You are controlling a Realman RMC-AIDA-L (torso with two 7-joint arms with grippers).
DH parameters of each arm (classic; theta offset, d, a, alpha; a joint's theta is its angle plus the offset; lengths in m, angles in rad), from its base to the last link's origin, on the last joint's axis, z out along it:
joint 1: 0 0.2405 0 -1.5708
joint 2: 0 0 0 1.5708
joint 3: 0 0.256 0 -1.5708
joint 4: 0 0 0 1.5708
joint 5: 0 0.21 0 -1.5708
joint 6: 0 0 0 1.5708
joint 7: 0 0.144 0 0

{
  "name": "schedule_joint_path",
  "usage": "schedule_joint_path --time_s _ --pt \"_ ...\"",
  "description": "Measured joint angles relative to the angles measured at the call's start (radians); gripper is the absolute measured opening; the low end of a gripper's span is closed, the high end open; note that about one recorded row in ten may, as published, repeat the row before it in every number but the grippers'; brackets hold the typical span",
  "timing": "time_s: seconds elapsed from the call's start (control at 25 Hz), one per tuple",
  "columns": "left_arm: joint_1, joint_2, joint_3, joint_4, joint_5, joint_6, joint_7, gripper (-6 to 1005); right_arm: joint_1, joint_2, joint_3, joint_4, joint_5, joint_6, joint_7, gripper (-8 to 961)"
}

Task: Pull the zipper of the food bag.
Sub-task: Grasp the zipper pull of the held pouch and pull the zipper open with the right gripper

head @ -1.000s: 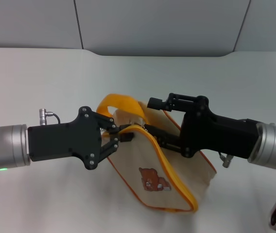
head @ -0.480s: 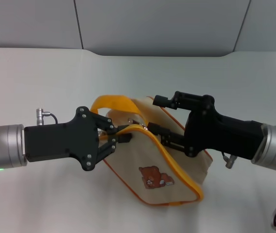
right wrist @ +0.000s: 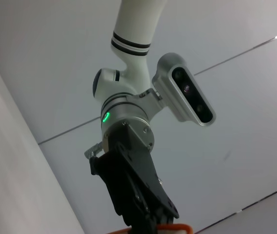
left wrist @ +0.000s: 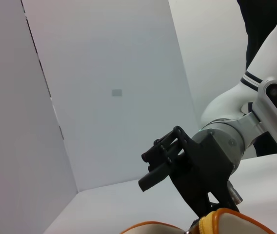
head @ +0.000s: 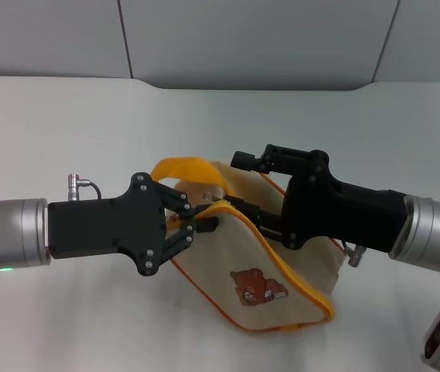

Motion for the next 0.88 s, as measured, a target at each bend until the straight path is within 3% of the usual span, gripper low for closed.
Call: schedule_joint_path --time_s 0.4,0.68,0.88 --pt "0.005 -0.001 0.003 0.000 0.001 -0.007 -0.003 80 -0.023 0.000 0.013 0.014 0.107 -0.105 0.031 582" --pt "0.010 -0.001 0.001 0.000 -0.001 -0.009 -0.003 82 -0.044 -0.002 0.012 -0.001 0.121 -0.074 0.068 580" --pt "0.017 0.000 -0.005 0.000 -0.003 -0.014 -0.003 83 -0.079 -0.007 0.006 -0.060 0.130 -0.078 0.232 579"
